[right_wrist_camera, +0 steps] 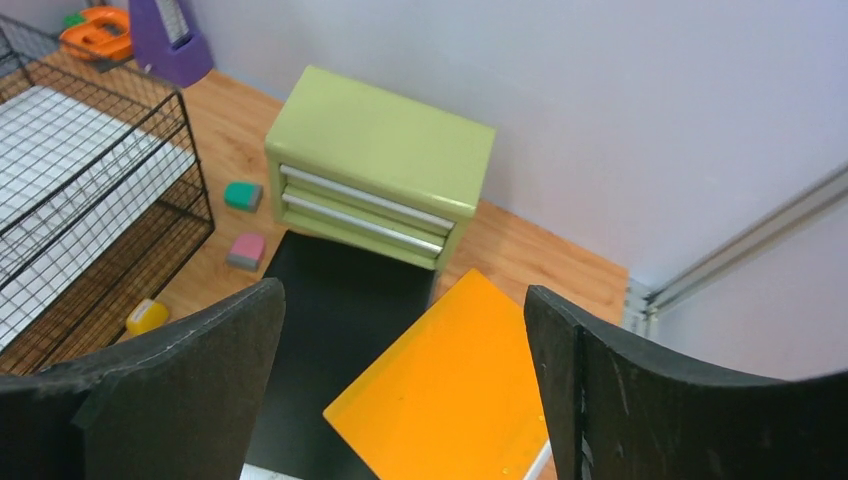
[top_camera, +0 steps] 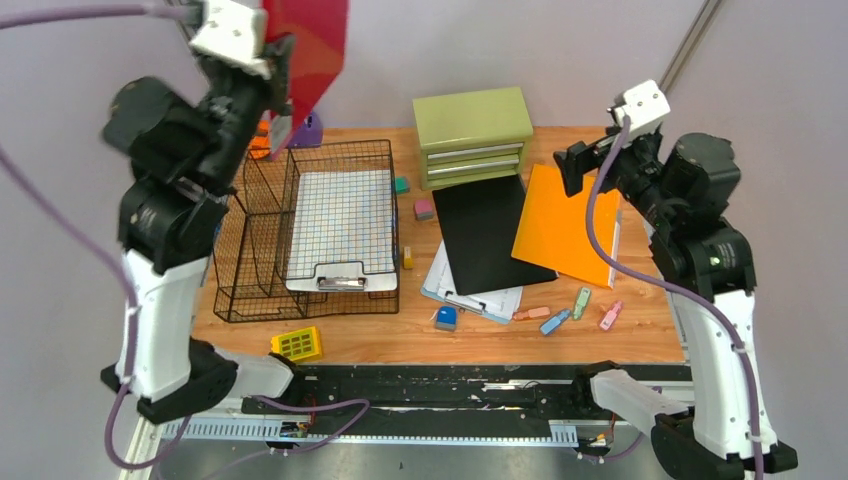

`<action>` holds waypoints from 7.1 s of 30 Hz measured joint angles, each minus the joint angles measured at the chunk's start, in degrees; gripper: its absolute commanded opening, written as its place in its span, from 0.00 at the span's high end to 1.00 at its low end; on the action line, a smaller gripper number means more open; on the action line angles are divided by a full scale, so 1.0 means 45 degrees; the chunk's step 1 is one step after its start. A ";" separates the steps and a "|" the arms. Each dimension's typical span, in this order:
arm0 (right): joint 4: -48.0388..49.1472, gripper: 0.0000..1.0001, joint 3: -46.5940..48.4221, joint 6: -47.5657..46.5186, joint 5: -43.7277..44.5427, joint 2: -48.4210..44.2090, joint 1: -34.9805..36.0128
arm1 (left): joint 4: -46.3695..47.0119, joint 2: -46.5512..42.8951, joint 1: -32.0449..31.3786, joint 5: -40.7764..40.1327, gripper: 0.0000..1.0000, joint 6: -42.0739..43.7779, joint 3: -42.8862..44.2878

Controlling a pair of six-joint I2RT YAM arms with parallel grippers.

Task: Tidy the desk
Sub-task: Place the folder in the storage box.

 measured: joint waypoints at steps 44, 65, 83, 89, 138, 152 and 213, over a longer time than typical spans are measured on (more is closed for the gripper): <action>0.2686 0.11 -0.4541 0.1190 -0.5722 0.2249 0.0000 | 0.1690 -0.6737 0.6970 -0.1569 1.00 -0.0593 -1.1273; 0.2701 0.11 -0.4546 0.1180 -0.6018 0.2909 0.0000 | 0.5178 -0.8208 0.9219 0.1486 1.00 -0.1957 -1.6602; 0.1812 0.13 -0.4789 -0.0112 -0.7776 0.3449 0.0000 | 0.9734 -0.9675 1.0326 0.2361 1.00 -0.2215 -2.1658; 0.1428 0.14 -0.4794 -0.0408 -0.8029 0.3390 0.0000 | 1.0899 -0.9709 1.0627 0.2837 1.00 -0.2331 -2.2552; 0.1404 0.16 -0.5736 -0.1171 -0.8796 0.4532 0.0000 | 1.2386 -0.6475 1.6043 1.4188 1.00 -0.4425 -1.9982; 0.1579 0.16 -0.6018 -0.1394 -0.8874 0.4658 0.0000 | 1.2128 -0.5581 1.7743 1.6932 1.00 -0.3021 -1.9696; 0.1637 0.17 -0.6042 -0.1481 -0.8898 0.5396 0.0155 | 1.9594 -0.6489 1.8340 0.9568 1.00 -0.8558 -2.4655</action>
